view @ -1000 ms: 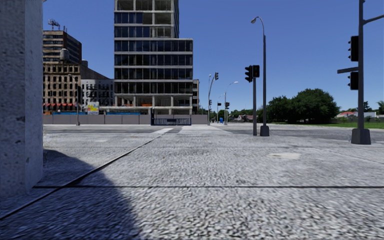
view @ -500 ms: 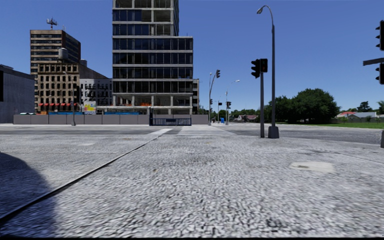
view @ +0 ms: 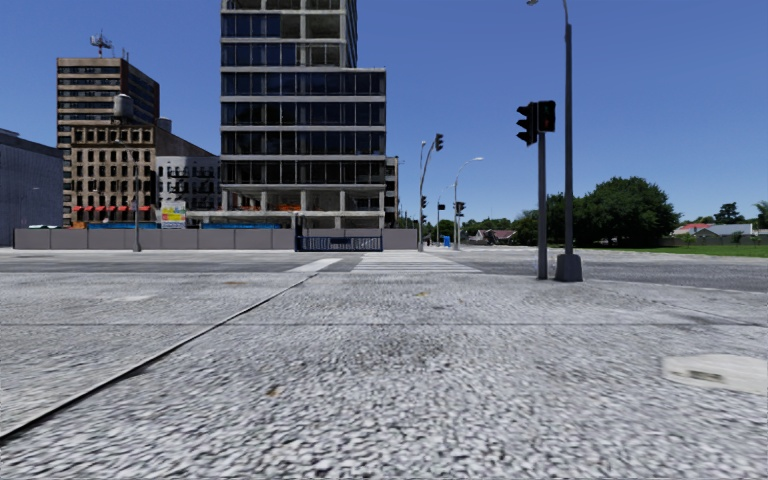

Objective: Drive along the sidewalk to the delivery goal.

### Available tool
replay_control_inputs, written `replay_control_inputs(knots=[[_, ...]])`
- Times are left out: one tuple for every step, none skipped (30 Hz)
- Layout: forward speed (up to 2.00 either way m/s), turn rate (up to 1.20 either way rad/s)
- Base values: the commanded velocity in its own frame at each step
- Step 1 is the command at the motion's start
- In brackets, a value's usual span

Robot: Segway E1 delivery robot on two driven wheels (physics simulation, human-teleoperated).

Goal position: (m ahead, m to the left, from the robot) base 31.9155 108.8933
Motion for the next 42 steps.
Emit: replay_control_inputs(knots=[[2.0,0.0],[2.0,0.0],[2.0,0.0],[2.0,0.0],[2.0,0.0],[2.0,0.0],[2.0,0.0],[2.0,0.0],[2.0,0.0],[2.0,0.0],[2.0,0.0],[2.0,0.0],[2.0,0.0],[2.0,-0.04],[2.0,-0.13],[2.0,-0.13],[2.0,-0.18],[2.0,-0.23],[2.0,-0.26],[2.0,-0.26],[2.0,-0.26],[2.0,-0.26],[2.0,-0.26],[2.0,-0.26],[2.0,-0.26],[2.0,-0.26],[2.0,-0.26],[2.0,-0.26],[2.0,-0.26],[2.0,-0.26],[2.0,-0.26],[2.0,-0.26],[2.0,-0.26],[2.0,-0.26],[2.0,-0.26],[2.0,-0.26],[2.0,-0.26],[2.0,-0.26],[2.0,-0.26],[2.0,-0.26],[2.0,-0.26],[2.0,-0.26]])
